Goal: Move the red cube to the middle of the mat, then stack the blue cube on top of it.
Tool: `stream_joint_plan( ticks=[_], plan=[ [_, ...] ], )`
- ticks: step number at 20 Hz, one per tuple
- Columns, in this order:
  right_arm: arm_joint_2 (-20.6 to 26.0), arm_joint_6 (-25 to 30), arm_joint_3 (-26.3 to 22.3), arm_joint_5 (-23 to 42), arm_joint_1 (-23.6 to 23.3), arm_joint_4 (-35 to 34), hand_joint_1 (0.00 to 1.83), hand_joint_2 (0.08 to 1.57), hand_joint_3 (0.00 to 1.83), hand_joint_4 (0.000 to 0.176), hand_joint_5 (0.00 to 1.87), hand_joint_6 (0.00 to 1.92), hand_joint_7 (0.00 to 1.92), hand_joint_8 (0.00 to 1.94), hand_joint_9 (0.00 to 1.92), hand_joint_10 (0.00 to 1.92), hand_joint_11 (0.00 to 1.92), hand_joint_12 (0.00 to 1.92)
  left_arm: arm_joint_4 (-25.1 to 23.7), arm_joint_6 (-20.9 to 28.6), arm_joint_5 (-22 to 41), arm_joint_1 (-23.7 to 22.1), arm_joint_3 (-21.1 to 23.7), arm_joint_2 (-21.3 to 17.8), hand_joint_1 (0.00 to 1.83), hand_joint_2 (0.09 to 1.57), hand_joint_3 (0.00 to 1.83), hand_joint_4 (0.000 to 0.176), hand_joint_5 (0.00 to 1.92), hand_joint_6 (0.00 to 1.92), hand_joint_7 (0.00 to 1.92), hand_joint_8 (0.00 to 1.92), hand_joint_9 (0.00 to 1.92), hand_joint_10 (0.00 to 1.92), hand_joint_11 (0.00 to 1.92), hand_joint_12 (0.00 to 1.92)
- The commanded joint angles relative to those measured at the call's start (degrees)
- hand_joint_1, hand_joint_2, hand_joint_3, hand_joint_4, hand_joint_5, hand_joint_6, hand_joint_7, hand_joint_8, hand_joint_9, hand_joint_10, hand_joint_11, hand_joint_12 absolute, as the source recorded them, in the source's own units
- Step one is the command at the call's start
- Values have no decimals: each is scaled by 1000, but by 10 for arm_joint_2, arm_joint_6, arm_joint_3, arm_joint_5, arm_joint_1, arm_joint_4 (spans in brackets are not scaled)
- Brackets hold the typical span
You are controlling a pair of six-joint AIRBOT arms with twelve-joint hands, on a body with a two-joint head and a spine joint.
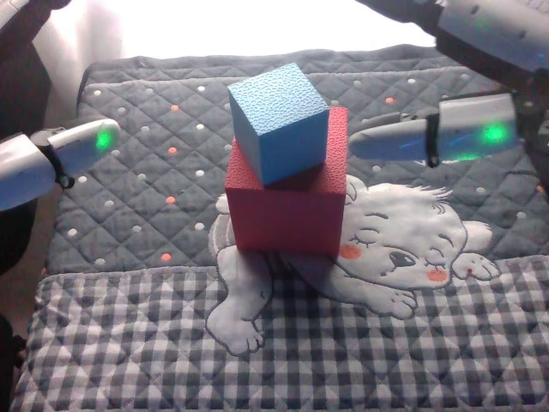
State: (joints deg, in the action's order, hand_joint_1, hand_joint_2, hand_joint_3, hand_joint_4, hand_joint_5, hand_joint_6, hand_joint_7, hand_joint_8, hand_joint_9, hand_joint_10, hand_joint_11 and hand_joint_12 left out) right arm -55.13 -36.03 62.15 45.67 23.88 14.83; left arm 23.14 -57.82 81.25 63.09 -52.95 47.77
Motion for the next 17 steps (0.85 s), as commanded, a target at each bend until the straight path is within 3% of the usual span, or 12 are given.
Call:
stream_joint_plan(
  ticks=[1, 3, 5, 6, 7, 9, 10, 11, 12, 13, 15, 17],
  plan=[
    [14, -5, -8, 84, -5, -12, 443, 989, 0, 4, 0, 0, 0, 0, 0, 0, 0, 0, -5, 3, 78, -1, -1, -3, 636, 1070, 0, 82, 95, 0, 0, 0, 0, 0, 0, 0],
    [60, -48, -38, 93, 4, -29, 293, 1063, 23, 0, 0, 0, 0, 0, 0, 0, 1, 0, -5, 3, 91, 7, 4, -9, 650, 1071, 0, 66, 96, 0, 0, 0, 0, 0, 0, 0],
    [99, -89, -62, 98, 22, -49, 436, 1174, 0, 0, 0, 0, 0, 0, 0, 0, 0, 990, -5, 3, 108, 17, 7, -11, 621, 1078, 0, 92, 72, 0, 0, 0, 0, 0, 0, 0],
    [120, -112, -74, 97, 37, -63, 415, 1180, 0, 0, 0, 0, 0, 0, 0, 0, 0, 797, -5, 3, 116, 22, 9, -12, 590, 1080, 2, 94, 71, 0, 0, 0, 0, 0, 0, 0],
    [140, -117, -83, 97, 52, -75, 273, 1211, 10, 0, 0, 0, 0, 0, 0, 0, 0, 88, -4, 3, 124, 27, 11, -15, 553, 1082, 2, 91, 62, 0, 0, 0, 0, 0, 0, 0],
    [162, -135, -94, 97, 73, -98, 300, 1209, 6, 0, 0, 0, 0, 0, 0, 0, 0, 17, 1, 3, 141, 36, 16, -20, 527, 1079, 0, 97, 35, 0, 0, 0, 0, 0, 0, 0],
    [182, -203, -117, 97, 88, -132, 362, 1198, 0, 0, 0, 0, 0, 0, 0, 0, 30, 15, 7, 3, 154, 45, 18, -22, 526, 1068, 0, 149, 0, 0, 0, 0, 0, 0, 0, 0],
    [193, -247, -132, 97, 97, -152, 362, 1198, 0, 0, 0, 0, 0, 0, 0, 0, 30, 15, 10, 3, 162, 49, 20, -23, 526, 1068, 0, 149, 0, 0, 0, 0, 0, 0, 0, 0],
    [204, -294, -150, 99, 105, -173, 390, 1176, 0, 20, 0, 0, 0, 0, 0, 0, 36, 22, 15, 3, 170, 56, 22, -25, 525, 1075, 0, 160, 0, 0, 0, 0, 0, 0, 0, 0],
    [210, -322, -159, 106, 111, -185, 514, 1177, 0, 61, 0, 0, 0, 0, 0, 0, 6, 4, 19, 3, 178, 61, 25, -27, 496, 1065, 0, 173, 0, 0, 0, 0, 0, 0, 0, 0],
    [225, -328, -171, 129, 131, -205, 544, 1166, 0, 111, 0, 0, 0, 0, 0, 0, 0, 0, 20, 3, 180, 71, 30, -34, 441, 1065, 0, 176, 0, 0, 0, 0, 0, 0, 0, 0],
    [244, -339, -187, 179, 157, -226, 470, 1154, 0, 133, 0, 0, 0, 0, 0, 0, 0, 0, 19, 3, 180, 72, 35, -42, 474, 1062, 0, 176, 0, 0, 0, 0, 0, 0, 0, 0]
  ],
)
